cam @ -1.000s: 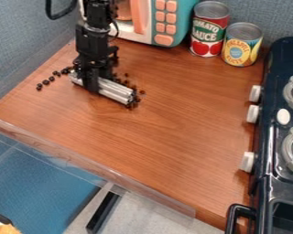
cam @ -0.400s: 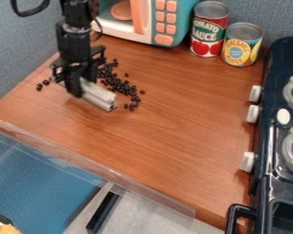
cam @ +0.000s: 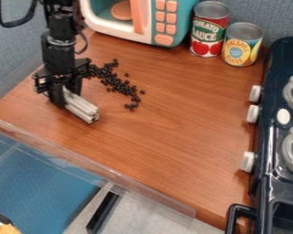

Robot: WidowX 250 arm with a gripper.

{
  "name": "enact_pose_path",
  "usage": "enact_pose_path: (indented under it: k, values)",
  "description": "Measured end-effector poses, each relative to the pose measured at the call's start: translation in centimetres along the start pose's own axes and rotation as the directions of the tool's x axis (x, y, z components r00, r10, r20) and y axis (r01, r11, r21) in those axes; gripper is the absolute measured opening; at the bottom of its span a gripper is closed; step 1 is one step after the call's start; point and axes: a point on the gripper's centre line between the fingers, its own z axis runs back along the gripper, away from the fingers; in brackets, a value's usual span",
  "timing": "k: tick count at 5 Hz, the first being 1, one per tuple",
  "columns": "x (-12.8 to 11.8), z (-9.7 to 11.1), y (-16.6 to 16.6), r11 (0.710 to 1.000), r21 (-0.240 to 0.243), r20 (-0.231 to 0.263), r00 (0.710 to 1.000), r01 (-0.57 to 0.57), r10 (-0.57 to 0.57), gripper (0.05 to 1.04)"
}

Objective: Sweep into pile

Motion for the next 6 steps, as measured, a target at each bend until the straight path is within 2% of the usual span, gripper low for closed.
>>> enact_pose_path:
  k: [1, 2, 5, 6]
  values:
    - [1.3, -0.2, 1.2, 1.000, -0.005, -0.013, 1.000, -0.024, 0.024, 0.394]
    - [2.1, 0.2, 1.2, 0.999, -0.015, -0.006, 0.999, -0.040, 0.040, 0.394]
    - [2.6, 0.3, 2.1, 0.993, 0.012, -0.035, 0.993, -0.117, 0.117, 0.392]
    - [3.0, -0.1, 2.3, 0.991, 0.024, -0.025, 0.991, -0.134, 0.134, 0.392]
